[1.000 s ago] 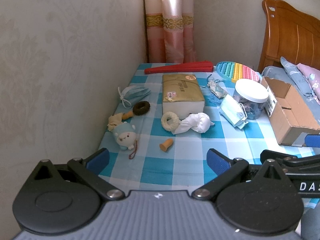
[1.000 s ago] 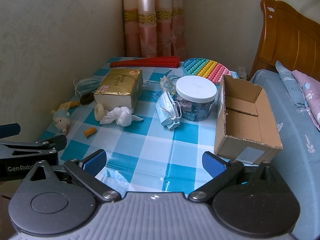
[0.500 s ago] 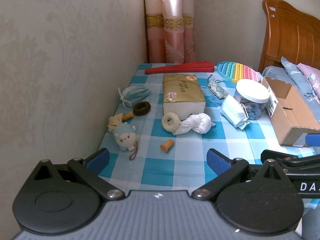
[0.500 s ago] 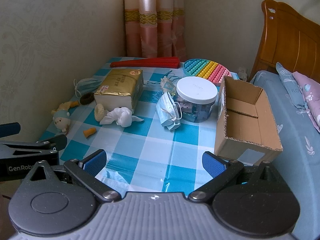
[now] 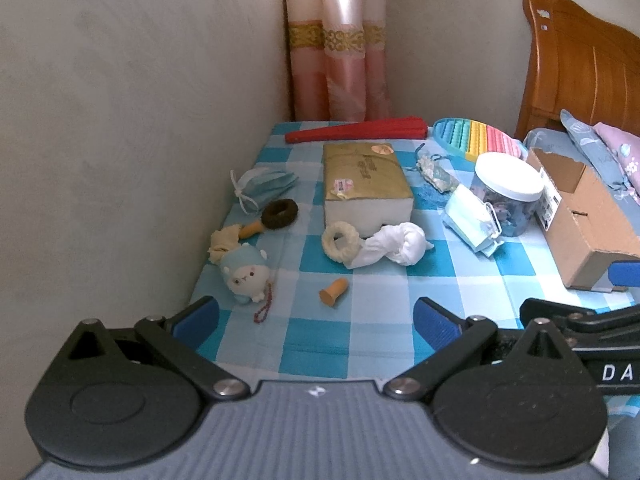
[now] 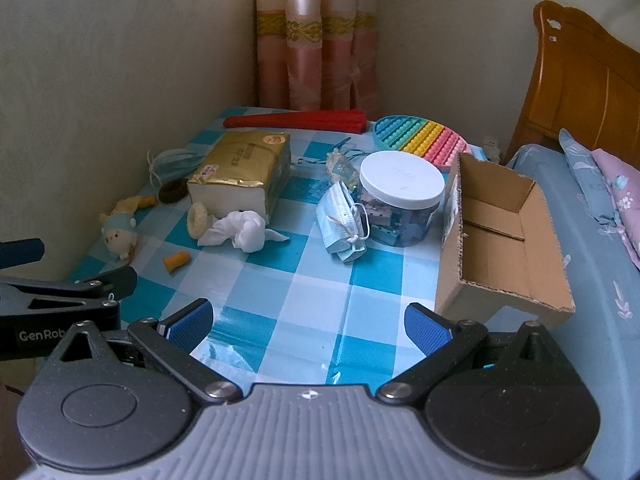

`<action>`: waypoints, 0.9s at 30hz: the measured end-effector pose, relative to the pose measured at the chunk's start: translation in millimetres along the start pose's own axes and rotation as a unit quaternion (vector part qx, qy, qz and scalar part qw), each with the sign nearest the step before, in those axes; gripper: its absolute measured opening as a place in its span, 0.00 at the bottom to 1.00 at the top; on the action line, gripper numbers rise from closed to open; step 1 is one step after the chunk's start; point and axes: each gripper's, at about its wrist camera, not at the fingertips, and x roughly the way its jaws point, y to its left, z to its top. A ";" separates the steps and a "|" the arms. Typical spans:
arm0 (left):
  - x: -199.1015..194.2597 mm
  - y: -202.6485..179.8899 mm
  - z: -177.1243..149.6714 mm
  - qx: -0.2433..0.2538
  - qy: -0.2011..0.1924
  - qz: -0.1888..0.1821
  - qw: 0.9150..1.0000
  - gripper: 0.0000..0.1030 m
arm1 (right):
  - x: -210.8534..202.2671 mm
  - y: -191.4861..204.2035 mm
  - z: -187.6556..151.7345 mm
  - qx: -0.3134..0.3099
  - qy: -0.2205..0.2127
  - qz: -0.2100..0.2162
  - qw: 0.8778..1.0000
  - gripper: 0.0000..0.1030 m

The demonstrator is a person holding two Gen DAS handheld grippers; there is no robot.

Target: Organize soft objects

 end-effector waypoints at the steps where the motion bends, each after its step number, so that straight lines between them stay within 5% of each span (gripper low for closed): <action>1: 2.3 0.7 -0.1 -0.001 0.001 -0.002 1.000 1.00 | 1.7 -0.1 0.0 -0.001 0.001 0.001 1.000 1.00; 27: 69.9 3.9 -19.6 0.025 0.007 -0.022 0.999 0.99 | 62.9 -3.9 -6.3 -0.039 0.016 0.032 0.999 1.00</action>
